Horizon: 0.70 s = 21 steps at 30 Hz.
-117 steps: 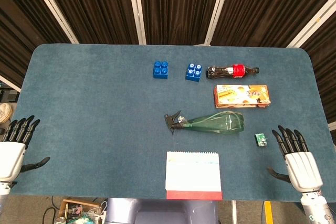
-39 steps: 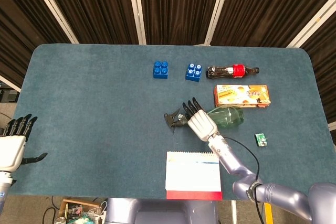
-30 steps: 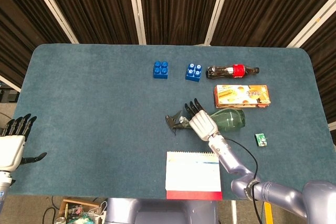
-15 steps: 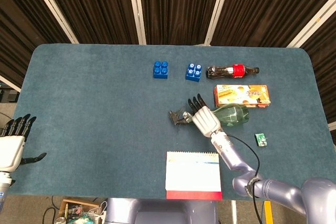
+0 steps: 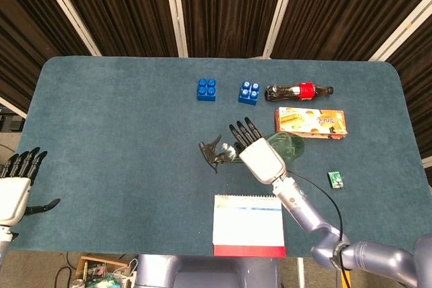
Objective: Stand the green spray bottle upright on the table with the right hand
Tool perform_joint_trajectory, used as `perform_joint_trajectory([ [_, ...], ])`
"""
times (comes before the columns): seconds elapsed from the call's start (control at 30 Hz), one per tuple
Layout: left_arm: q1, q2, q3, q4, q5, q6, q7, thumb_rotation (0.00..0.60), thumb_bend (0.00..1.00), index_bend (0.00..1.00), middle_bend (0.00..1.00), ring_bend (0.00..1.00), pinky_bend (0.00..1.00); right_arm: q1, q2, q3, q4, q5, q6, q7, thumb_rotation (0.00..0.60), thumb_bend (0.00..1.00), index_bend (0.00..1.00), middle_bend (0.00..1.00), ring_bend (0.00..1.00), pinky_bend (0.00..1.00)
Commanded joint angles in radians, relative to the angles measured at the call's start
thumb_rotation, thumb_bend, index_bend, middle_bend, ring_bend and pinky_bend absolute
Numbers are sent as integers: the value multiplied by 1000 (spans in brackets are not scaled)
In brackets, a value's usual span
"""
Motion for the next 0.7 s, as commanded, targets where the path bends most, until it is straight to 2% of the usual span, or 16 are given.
perform_joint_trajectory([
  [0.03, 5, 3, 4, -2, 11, 10, -6, 600, 60, 0, 0, 0, 34, -28, 56, 0, -68, -84, 91, 107, 600, 496, 880, 102, 0, 31],
  [0.17, 9, 4, 6, -2, 20, 21, -11, 600, 61, 0, 0, 0, 34, -42, 74, 2, -74, -115, 138, 195, 600, 497, 889, 106, 0, 33],
  [0.4, 11, 5, 10, 0, 32, 27, -16, 600, 61, 0, 0, 0, 34, -59, 75, 25, -34, -107, 190, 385, 600, 495, 895, 107, 0, 10],
  [0.57, 11, 6, 13, -2, 39, 28, -18, 600, 61, 0, 0, 0, 34, -82, 66, 62, -32, -33, 207, 684, 600, 495, 896, 98, 0, 0],
  [0.7, 8, 7, 16, -3, 42, 21, -20, 600, 61, 0, 0, 0, 34, -111, 60, 59, -45, 18, 193, 944, 600, 496, 896, 84, 0, 0],
])
